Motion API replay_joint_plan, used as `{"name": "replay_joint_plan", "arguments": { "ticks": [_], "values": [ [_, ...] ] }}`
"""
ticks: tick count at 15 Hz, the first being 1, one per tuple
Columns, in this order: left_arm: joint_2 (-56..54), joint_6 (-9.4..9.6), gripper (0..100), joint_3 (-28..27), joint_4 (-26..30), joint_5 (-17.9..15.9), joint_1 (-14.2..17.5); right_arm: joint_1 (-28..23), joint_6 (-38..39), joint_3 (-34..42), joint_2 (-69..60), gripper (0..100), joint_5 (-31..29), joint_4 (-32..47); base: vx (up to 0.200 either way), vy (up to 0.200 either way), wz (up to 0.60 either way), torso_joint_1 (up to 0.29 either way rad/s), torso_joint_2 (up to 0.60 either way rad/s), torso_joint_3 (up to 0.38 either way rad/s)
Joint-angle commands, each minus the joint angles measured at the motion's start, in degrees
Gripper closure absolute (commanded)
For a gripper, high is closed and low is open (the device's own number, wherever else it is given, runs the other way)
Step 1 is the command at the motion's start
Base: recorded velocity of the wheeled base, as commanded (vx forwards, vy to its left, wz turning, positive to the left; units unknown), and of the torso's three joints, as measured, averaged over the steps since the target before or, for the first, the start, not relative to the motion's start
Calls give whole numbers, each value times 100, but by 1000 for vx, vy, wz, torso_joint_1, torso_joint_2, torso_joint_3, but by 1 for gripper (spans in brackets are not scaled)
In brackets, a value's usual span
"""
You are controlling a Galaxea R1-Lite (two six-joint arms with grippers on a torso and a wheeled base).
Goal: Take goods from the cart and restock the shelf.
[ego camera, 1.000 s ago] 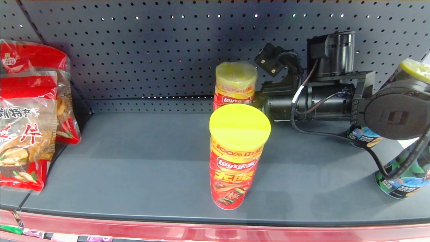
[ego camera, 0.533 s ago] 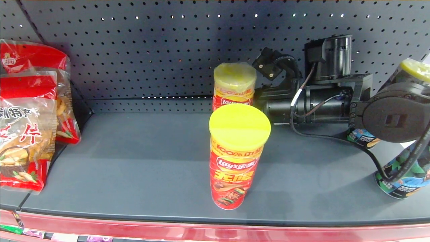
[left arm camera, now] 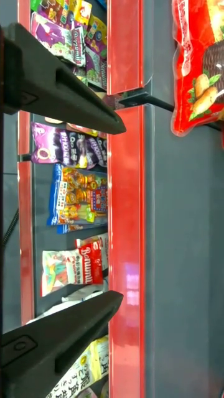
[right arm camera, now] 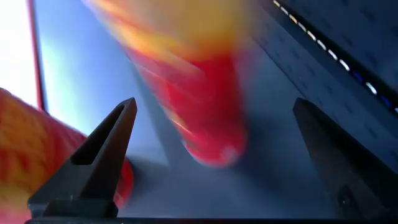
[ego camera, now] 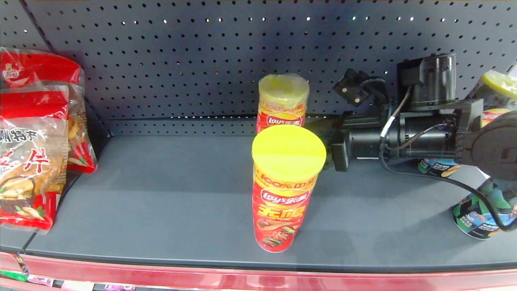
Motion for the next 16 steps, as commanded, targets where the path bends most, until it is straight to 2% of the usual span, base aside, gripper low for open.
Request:
{"name": "replay_joint_plan", "arguments": {
  "ticks": [1,5,16],
  "values": [
    [7,-1,0,1,0,-2,1,-281,-6,274,-289,0,3,-1,0,0,0,0,0,0],
    [7,-1,0,1,0,-2,1,-580,-6,441,-394,0,3,-1,0,0,0,0,0,0],
    [7,-1,0,1,0,-2,1,-606,-6,1,151,0,-5,-133,0,0,0,0,0,0]
  ]
}}
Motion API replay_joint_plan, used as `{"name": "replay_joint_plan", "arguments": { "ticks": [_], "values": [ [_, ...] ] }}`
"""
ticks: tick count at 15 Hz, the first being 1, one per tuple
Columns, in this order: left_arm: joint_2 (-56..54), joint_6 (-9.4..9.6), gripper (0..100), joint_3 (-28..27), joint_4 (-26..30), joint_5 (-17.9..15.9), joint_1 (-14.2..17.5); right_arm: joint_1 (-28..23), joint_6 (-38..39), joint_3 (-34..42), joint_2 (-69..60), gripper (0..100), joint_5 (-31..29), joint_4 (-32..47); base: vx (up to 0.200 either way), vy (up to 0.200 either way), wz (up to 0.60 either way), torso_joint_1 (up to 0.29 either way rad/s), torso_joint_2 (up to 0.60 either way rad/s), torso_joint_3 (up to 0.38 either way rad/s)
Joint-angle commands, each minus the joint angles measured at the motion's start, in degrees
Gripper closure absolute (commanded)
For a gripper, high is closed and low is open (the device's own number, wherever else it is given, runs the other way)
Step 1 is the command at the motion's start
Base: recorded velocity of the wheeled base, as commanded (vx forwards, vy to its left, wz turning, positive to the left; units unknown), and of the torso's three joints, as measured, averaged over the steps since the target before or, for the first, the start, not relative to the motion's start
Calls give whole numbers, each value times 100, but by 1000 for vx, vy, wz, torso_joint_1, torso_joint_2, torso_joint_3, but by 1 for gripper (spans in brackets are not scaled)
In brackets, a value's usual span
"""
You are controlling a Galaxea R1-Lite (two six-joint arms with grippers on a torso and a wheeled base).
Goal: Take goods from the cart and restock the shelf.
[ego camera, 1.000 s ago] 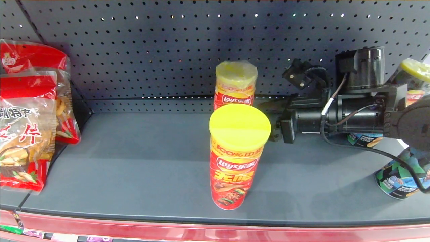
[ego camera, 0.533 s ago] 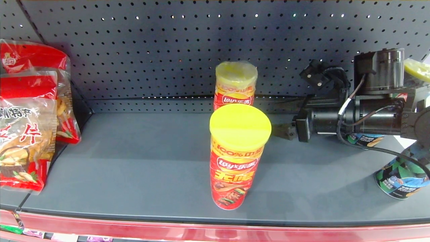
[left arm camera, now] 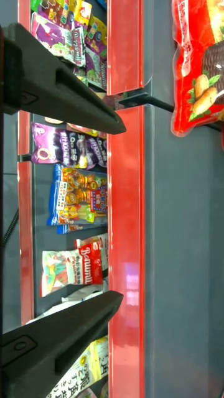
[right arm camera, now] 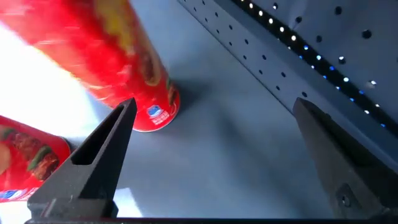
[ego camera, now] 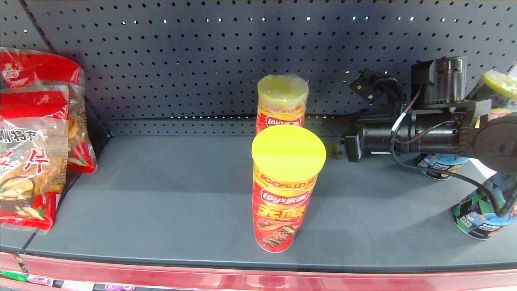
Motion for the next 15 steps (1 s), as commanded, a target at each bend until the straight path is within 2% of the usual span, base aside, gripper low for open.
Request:
{"name": "replay_joint_plan", "arguments": {
  "ticks": [1,15],
  "values": [
    [7,-1,0,1,2,-2,1,23,-1,-1,66,0,3,5,0,0,0,0,0,0],
    [7,-1,0,1,2,-2,1,287,52,43,66,0,-6,5,0,0,0,0,0,0]
  ]
}}
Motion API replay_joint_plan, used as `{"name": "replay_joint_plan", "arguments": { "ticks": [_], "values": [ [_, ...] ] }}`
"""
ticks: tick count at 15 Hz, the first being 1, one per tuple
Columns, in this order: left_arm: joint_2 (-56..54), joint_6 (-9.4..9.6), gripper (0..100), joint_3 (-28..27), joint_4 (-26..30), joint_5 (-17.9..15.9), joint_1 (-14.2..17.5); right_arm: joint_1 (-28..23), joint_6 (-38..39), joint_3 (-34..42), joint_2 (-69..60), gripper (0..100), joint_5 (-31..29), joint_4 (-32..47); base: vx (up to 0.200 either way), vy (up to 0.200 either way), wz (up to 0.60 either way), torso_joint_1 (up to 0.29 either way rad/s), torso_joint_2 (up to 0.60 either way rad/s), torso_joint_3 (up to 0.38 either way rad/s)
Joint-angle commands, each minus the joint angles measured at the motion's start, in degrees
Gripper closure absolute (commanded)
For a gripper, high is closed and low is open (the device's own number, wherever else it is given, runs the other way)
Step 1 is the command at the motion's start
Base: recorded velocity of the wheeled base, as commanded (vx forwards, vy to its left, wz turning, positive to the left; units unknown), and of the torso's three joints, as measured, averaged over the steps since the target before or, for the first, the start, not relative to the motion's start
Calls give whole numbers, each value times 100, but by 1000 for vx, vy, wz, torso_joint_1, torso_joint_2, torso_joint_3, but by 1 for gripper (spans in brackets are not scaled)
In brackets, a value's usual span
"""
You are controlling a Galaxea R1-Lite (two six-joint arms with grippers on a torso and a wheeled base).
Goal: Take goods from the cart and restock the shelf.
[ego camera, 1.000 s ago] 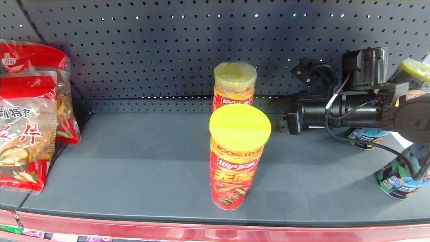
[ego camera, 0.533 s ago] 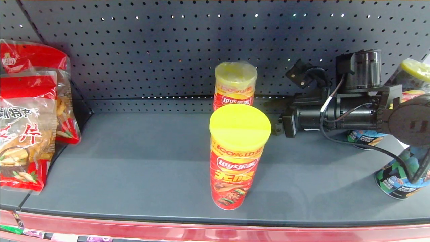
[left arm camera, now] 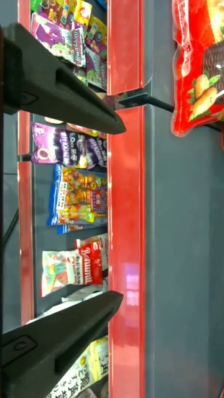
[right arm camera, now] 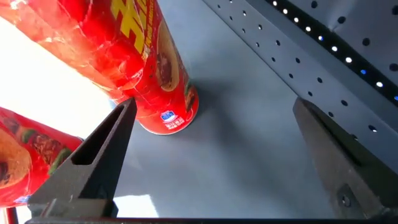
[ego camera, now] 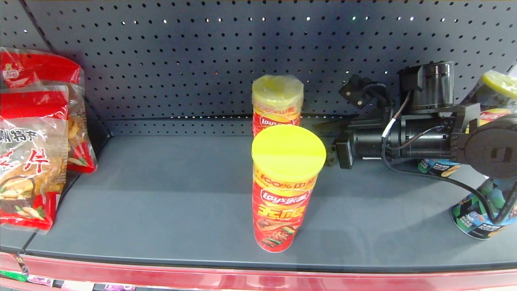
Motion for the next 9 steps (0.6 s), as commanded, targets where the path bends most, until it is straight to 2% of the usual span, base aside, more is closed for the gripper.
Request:
{"name": "replay_joint_plan", "arguments": {
  "ticks": [1,9],
  "values": [
    [7,-1,0,1,0,5,1,3,-6,22,-15,0,0,-1,0,0,0,0,0,0],
    [7,-1,0,1,0,-4,1,-32,-6,426,-305,0,-8,-1,0,0,0,0,0,0]
  ]
}}
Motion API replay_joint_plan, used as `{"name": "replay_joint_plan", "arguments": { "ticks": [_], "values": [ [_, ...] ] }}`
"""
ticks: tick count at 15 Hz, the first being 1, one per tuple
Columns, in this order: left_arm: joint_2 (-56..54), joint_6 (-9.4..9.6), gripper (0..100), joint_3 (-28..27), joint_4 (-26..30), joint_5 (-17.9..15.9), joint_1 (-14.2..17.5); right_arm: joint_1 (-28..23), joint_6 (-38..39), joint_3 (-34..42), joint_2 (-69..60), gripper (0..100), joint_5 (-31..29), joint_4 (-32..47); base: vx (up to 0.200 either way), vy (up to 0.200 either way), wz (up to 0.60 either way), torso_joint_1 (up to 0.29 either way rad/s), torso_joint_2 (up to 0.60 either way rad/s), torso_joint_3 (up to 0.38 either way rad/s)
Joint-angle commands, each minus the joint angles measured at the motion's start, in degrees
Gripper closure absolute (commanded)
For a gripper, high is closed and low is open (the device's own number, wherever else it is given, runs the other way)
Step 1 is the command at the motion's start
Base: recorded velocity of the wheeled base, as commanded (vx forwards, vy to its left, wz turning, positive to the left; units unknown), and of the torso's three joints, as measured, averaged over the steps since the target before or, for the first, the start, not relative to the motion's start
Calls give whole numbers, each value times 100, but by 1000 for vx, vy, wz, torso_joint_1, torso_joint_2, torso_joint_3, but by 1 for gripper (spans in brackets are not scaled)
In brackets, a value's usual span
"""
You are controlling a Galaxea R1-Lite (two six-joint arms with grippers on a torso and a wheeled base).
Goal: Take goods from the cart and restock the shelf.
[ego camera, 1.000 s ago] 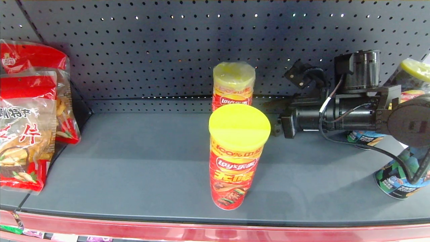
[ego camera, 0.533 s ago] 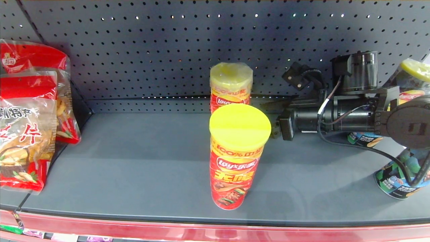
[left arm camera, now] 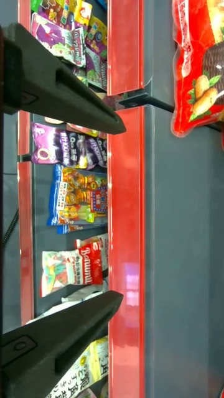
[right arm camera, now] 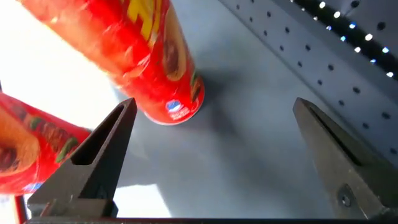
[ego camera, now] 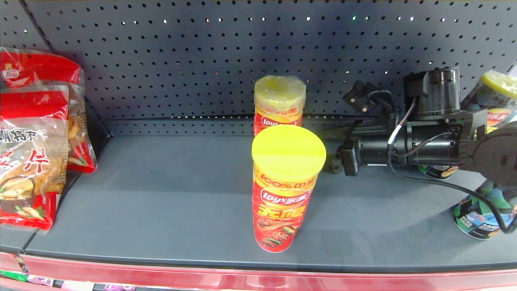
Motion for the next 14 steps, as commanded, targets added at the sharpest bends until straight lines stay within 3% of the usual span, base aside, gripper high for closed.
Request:
{"name": "replay_joint_plan", "arguments": {
  "ticks": [1,9,14],
  "values": [
    [7,-1,0,1,0,-4,1,-42,-3,221,-256,0,-1,-1,0,0,0,0,0,0],
    [7,-1,0,1,0,-4,1,-182,-3,1434,-1425,0,8,7,0,0,0,0,0,0],
    [7,-1,0,1,0,-4,1,-50,6,1443,-1486,0,-1,25,0,0,0,0,0,0]
  ]
}}
